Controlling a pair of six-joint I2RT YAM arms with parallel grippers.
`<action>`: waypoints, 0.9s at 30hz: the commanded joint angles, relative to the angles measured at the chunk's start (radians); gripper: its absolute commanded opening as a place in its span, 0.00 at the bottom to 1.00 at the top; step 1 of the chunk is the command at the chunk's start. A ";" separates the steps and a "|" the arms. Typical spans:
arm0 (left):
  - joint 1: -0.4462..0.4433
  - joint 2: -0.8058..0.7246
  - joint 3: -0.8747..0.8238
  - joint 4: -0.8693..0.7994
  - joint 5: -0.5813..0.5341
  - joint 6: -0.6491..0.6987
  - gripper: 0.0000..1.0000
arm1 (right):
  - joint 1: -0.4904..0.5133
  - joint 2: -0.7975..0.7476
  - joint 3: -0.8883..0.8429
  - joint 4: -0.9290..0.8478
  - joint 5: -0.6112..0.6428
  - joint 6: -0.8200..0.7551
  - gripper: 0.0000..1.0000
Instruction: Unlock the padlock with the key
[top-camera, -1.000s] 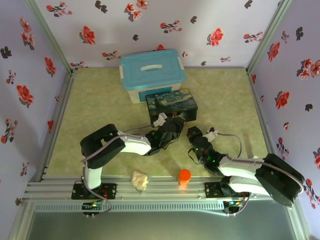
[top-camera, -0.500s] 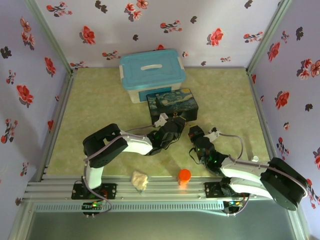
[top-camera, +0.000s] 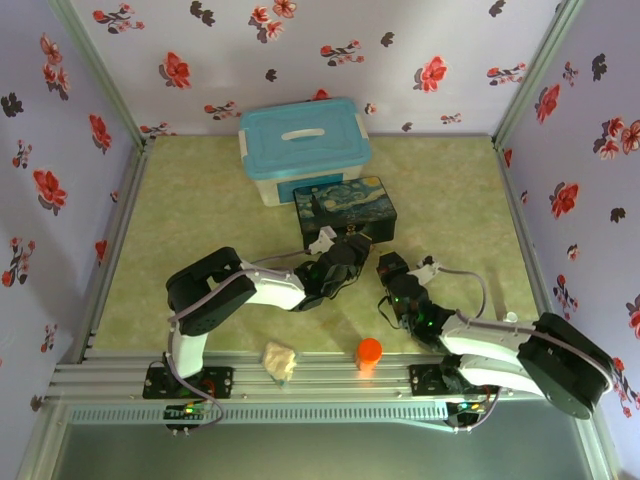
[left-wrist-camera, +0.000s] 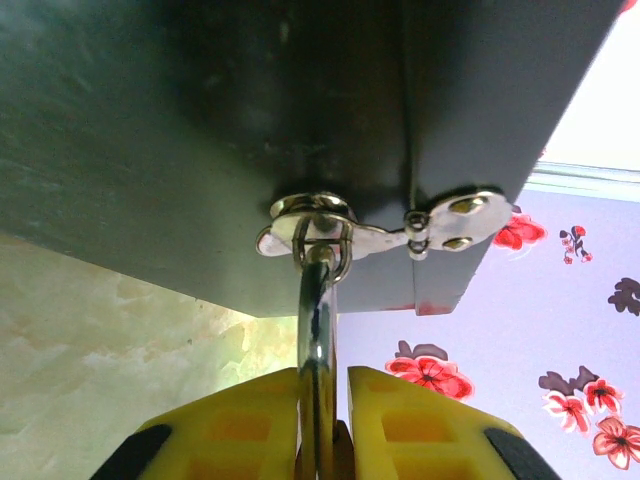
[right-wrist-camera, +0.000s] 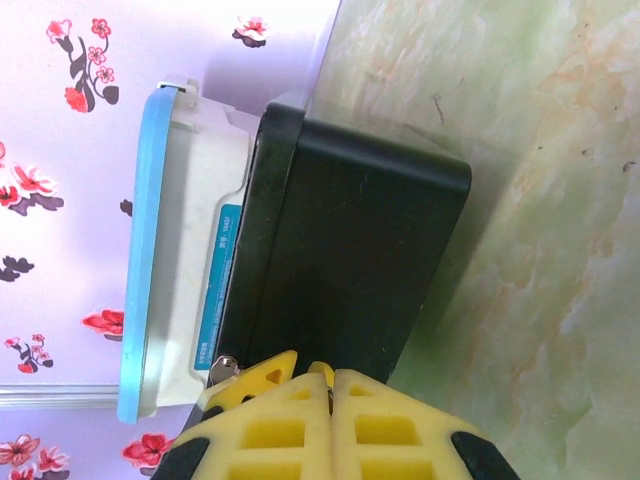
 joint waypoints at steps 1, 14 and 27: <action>0.008 -0.009 0.039 0.050 -0.018 0.020 0.00 | 0.007 -0.038 -0.013 -0.055 0.052 0.016 0.00; 0.009 0.000 0.026 0.078 -0.018 -0.008 0.00 | 0.007 -0.008 -0.005 -0.032 0.051 0.014 0.00; -0.002 0.019 0.038 0.083 -0.001 0.002 0.00 | 0.009 0.030 -0.018 0.034 0.061 0.014 0.00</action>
